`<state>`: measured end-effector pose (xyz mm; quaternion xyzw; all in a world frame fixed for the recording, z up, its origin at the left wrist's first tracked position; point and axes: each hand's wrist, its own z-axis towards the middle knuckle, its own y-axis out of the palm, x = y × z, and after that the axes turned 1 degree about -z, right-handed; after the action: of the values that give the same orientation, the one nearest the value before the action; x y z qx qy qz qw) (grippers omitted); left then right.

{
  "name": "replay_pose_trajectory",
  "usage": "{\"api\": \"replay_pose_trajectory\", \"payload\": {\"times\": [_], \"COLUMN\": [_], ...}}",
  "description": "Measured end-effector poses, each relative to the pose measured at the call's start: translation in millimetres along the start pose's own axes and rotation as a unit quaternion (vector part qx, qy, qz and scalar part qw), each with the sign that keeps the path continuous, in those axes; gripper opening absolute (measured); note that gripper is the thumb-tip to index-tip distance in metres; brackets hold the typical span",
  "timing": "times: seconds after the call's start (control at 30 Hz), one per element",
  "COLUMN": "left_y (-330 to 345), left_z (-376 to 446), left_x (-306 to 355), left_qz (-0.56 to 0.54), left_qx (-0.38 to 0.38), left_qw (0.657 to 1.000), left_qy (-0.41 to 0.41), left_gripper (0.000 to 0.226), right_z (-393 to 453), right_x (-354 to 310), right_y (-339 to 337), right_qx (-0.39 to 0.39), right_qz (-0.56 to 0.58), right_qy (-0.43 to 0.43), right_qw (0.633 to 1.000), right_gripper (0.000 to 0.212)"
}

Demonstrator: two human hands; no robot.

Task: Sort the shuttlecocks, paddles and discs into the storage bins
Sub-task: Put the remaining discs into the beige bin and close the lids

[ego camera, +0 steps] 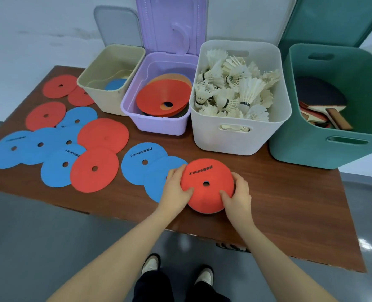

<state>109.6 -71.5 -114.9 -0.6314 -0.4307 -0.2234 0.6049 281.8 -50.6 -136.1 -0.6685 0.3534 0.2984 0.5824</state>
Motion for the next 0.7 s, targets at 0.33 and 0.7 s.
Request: {"api": "replay_pose_trajectory", "payload": {"times": [0.33,0.7], "left_y": [-93.4,-225.8], "left_z": [-7.3,104.7], "left_x": [-1.6,-7.5], "left_qz": [0.051,0.118], "left_qx": [0.172,0.253], "left_qw": [0.983,0.953], "left_qy": [0.045,0.121], "left_gripper": [0.057,0.057], "right_z": [9.1,94.1], "right_x": [-91.1,-231.9], "right_y": [34.8,104.5], "right_qx": [-0.057,-0.006], "right_qz": [-0.032,-0.048], "right_qy": [-0.207,-0.298], "right_qw": [0.976,0.953], "right_gripper": [0.054,0.057]}}
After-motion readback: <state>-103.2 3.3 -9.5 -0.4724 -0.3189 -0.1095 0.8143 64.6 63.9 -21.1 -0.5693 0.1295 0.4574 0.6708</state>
